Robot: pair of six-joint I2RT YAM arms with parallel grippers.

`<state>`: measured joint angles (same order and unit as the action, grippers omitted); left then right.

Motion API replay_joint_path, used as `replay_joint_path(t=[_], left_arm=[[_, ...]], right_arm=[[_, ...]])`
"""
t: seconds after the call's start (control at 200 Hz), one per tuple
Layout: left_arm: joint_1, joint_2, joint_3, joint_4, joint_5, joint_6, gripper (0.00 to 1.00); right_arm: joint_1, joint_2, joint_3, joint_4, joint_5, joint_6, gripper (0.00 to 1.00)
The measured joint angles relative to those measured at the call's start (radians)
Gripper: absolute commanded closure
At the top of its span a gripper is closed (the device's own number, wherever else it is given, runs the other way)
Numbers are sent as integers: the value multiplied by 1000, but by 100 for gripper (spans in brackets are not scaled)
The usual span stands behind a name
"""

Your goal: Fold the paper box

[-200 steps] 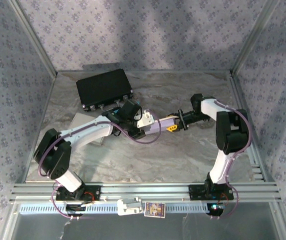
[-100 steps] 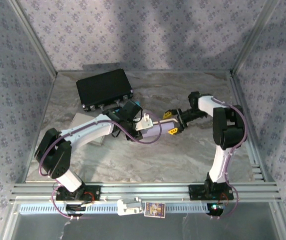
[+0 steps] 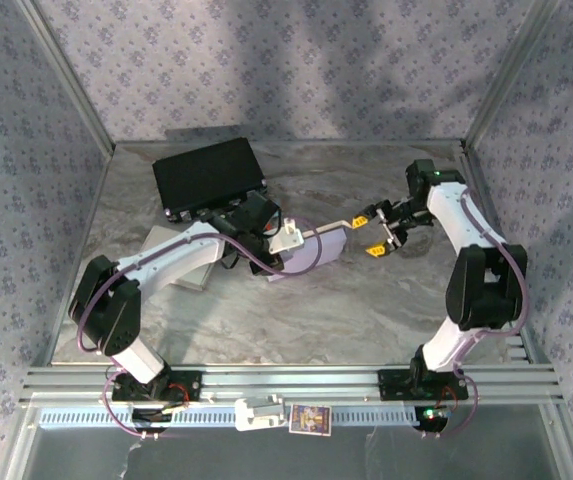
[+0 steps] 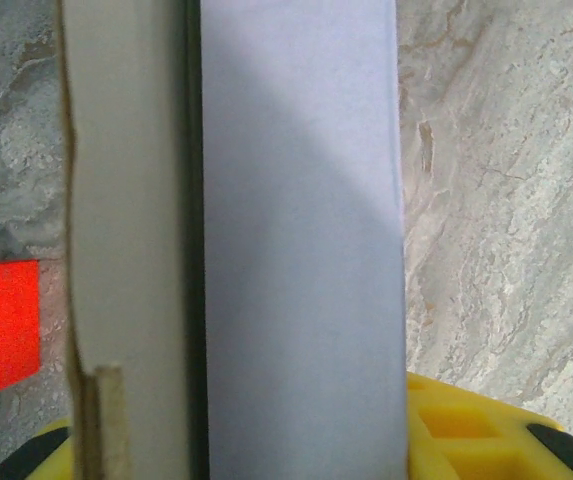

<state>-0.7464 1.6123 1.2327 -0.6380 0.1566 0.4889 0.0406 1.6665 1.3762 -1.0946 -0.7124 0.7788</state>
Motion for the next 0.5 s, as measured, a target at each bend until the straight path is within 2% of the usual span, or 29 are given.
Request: replay_joint_path(t=[0.11, 0.205, 0.28, 0.35, 0.5], left_arm=[[5, 2, 3, -6, 9, 0, 61], [5, 2, 3, -11, 16, 1, 61], [9, 2, 3, -14, 20, 2, 61], [16, 2, 3, -17, 31, 8, 61], [38, -9, -16, -26, 43, 26, 61]], right_arm=[[10, -75, 3, 57, 116, -76, 58], [55, -173, -17, 171, 239, -207, 63], [131, -249, -46, 259, 326, -338, 61], [188, -273, -45, 301, 342, -467, 59], [225, -172, 37, 274, 361, -683, 56]])
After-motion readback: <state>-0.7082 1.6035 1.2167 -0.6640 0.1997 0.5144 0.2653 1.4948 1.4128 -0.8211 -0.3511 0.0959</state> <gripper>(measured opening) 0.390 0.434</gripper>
